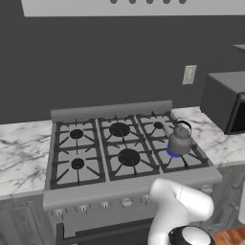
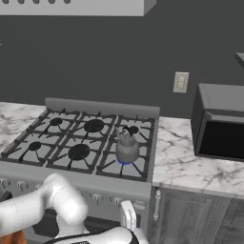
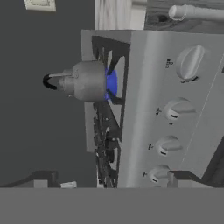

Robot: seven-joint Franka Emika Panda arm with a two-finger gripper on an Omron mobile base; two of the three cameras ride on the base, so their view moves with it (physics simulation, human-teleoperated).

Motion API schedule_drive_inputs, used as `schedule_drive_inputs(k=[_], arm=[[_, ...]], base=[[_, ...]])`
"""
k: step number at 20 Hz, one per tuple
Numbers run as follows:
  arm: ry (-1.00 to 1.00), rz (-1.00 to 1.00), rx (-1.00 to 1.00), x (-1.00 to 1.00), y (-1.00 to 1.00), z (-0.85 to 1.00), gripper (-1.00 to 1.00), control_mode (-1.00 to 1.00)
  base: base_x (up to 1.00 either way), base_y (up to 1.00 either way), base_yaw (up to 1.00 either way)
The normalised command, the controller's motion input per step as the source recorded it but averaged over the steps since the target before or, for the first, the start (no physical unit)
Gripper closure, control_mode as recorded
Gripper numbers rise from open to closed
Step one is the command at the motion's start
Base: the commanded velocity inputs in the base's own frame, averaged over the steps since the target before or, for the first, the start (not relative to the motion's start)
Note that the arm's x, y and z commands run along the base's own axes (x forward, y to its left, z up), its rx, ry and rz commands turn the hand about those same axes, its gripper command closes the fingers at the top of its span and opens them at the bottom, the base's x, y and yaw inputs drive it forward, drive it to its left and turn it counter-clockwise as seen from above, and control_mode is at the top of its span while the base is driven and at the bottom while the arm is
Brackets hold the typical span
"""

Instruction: The kettle is done boiling. Turn off the stove, then wait for 300 timesteps before moving the kettle to the dining table.

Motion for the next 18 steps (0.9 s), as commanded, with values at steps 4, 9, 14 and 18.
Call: schedule_drive_inputs(k=[4,9,14,18], arm=[[0.03,-0.04,0.09,0.52,-0.22,-0.31,-1.00,-1.00],[0.00,-0.01,0.09,0.31,-0.12,-0.37,-1.00,-1.00],[0.00,0.00,0.07,0.16,-0.07,-0.46,-1.00,-1.00],[0.00,0.00,0.08,0.29,-0.12,-0.42,-1.00,-1.00]], base=[[0.00,0.00,0.00],[0.00,0.00,0.00],[0.00,0.00,0.00],[0.00,0.00,0.00]])
